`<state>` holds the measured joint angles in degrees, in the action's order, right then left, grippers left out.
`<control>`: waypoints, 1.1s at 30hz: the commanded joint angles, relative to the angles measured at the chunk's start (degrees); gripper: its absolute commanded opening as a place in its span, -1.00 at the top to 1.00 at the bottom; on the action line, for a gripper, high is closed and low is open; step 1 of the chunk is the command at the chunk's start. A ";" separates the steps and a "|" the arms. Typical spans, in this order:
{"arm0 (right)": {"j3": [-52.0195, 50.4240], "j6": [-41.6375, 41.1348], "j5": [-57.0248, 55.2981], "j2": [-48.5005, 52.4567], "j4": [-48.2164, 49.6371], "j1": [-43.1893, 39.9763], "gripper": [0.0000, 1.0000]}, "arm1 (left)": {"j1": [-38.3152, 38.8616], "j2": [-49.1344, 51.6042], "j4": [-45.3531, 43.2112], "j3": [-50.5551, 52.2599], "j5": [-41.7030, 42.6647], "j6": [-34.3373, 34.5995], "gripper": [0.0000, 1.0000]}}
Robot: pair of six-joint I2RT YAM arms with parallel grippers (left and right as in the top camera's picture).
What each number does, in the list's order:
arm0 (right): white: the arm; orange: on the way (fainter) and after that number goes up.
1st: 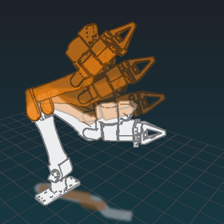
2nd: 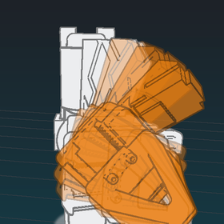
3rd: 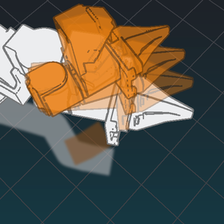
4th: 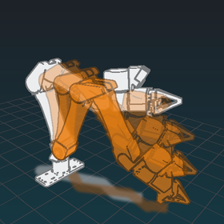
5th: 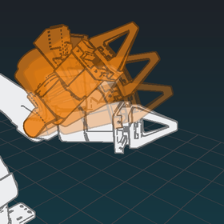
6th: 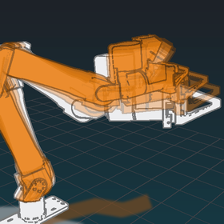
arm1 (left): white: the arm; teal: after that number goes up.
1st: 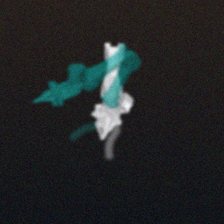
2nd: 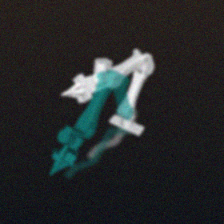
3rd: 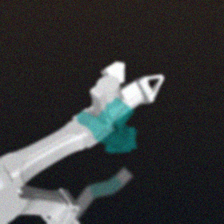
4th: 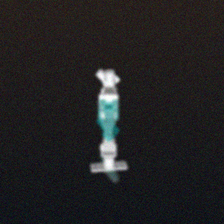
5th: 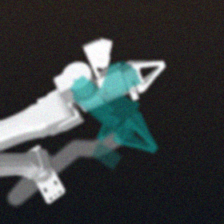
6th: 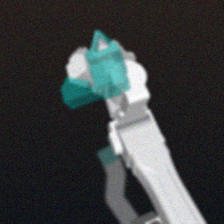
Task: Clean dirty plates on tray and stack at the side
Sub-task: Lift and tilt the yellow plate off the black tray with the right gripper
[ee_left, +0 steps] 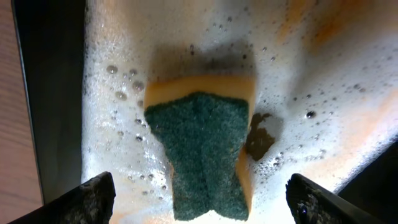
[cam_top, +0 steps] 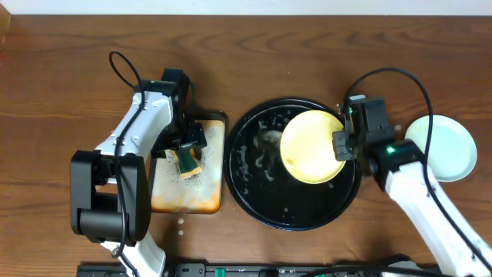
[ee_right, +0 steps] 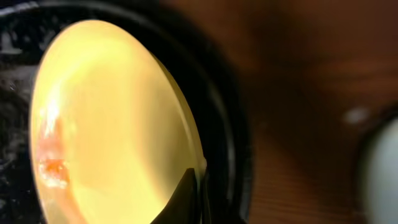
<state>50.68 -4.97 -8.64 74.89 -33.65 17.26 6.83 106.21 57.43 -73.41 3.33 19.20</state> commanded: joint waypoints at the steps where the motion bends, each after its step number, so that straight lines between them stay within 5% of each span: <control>1: 1.07 2.51 -12.83 -3.26 -0.17 5.14 0.97 | -0.33 0.39 0.07 0.33 0.33 -0.76 -0.77; 17: 1.07 10.32 -59.76 -6.62 0.00 36.61 0.98 | -0.33 0.39 0.07 0.33 0.33 -0.74 -0.79; 33: 1.07 28.44 -64.57 -6.62 5.84 46.21 0.98 | -0.33 0.39 0.07 0.33 0.33 -0.74 -0.79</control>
<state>50.68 19.68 -69.52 68.97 -28.18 62.92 6.83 106.21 57.34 -73.41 3.44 19.20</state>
